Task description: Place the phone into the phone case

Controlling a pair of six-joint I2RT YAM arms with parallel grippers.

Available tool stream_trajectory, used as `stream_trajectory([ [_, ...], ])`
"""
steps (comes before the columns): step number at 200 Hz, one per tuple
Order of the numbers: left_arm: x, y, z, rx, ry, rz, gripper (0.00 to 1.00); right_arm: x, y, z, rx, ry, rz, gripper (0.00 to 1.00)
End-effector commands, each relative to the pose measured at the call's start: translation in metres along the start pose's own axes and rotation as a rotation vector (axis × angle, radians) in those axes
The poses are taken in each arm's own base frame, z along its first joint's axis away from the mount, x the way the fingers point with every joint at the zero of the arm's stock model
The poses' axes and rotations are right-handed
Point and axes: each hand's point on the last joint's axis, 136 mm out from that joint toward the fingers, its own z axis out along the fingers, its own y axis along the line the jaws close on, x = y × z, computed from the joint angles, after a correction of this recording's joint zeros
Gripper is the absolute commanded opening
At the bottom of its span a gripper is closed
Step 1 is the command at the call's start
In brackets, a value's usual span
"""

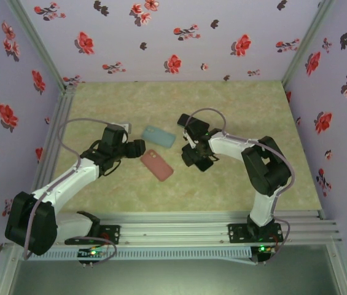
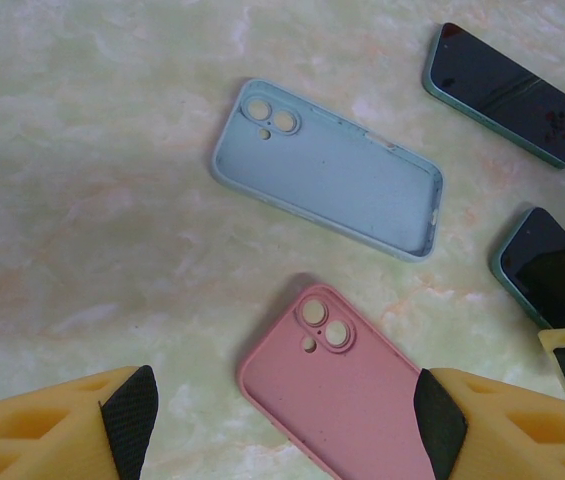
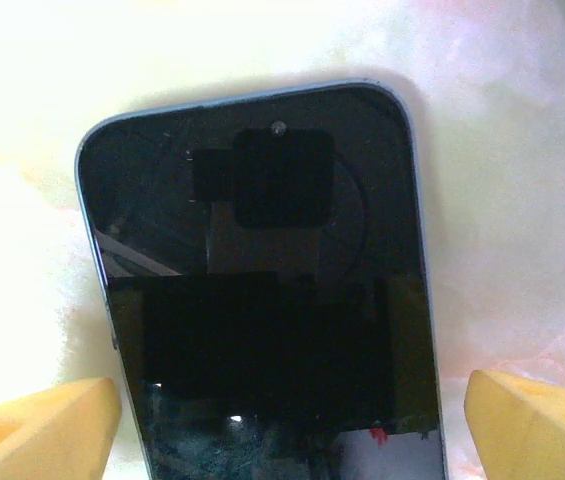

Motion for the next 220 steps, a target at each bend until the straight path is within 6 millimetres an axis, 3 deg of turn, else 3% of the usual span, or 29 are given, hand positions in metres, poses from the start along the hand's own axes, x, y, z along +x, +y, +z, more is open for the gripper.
stream_trajectory([
  [1, -0.002, -0.005, -0.002, 0.017, -0.004, 0.014, 0.73, 0.008, 0.004, 0.002, -0.008, 0.056, -0.025, 0.88],
  [28, -0.002, -0.005, -0.001, 0.019, -0.001, 0.016, 0.73, 0.014, 0.003, 0.006, -0.004, 0.079, -0.017, 0.87],
  [119, 0.0, -0.009, 0.005, 0.037, 0.024, 0.014, 0.73, 0.013, 0.003, 0.002, -0.006, 0.08, 0.004, 0.73],
  [220, 0.003, -0.031, 0.036, 0.125, 0.075, 0.006, 0.71, -0.007, 0.004, -0.028, -0.018, -0.001, -0.002, 0.67],
])
